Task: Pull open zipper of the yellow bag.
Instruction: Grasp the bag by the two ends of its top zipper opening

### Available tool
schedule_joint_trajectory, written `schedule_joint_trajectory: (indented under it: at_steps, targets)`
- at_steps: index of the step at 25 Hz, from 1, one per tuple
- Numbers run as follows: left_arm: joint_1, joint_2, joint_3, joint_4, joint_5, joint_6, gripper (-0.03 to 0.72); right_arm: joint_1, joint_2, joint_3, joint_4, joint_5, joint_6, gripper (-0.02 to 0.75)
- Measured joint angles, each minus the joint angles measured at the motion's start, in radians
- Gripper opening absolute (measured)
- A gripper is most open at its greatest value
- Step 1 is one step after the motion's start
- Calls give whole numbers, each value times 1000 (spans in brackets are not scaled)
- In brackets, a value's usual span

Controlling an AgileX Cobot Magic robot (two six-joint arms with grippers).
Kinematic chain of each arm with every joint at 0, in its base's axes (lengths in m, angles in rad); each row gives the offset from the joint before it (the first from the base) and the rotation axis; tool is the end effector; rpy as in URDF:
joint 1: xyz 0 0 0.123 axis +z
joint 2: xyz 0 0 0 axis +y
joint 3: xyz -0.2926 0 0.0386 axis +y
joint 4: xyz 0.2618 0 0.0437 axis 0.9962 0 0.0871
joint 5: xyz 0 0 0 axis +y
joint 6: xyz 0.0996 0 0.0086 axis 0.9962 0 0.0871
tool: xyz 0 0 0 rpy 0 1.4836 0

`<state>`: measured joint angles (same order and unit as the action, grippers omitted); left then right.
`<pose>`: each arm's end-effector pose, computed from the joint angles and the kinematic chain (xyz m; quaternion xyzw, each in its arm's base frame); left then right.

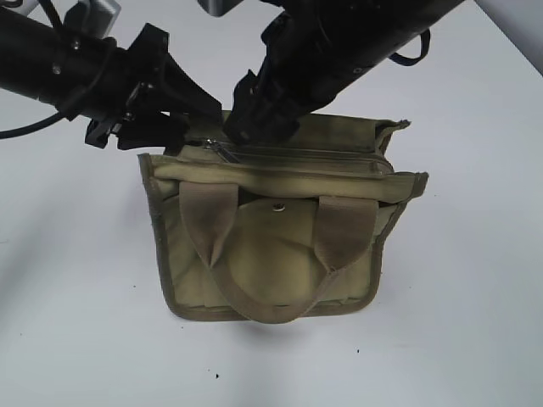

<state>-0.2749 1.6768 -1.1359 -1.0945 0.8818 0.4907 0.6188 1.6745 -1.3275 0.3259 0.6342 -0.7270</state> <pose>0.3257 -0.1632 0.2529 0.0558 0.8918 -0.4244 0.1468 0.3092 0.2435 0.2871 -0.5087 0.7848 0.1161 0.3343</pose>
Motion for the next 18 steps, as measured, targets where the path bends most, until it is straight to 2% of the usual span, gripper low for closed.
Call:
schedule_joint_trajectory:
  at_steps: [3,9,11,18]
  targets:
    - [-19,11,0,-18,0,0,378,10,29,-25,0,-3,-3,442]
    - [-22,15,-36,-22,-21,0,88,12,59,-30,0,-11,-3,439]
    - [-22,16,-52,-13,-18,1,27,12,61,-30,0,-15,-3,438]
    - [-23,17,-59,-7,-13,1,11,13,64,-30,9,-47,-4,436]
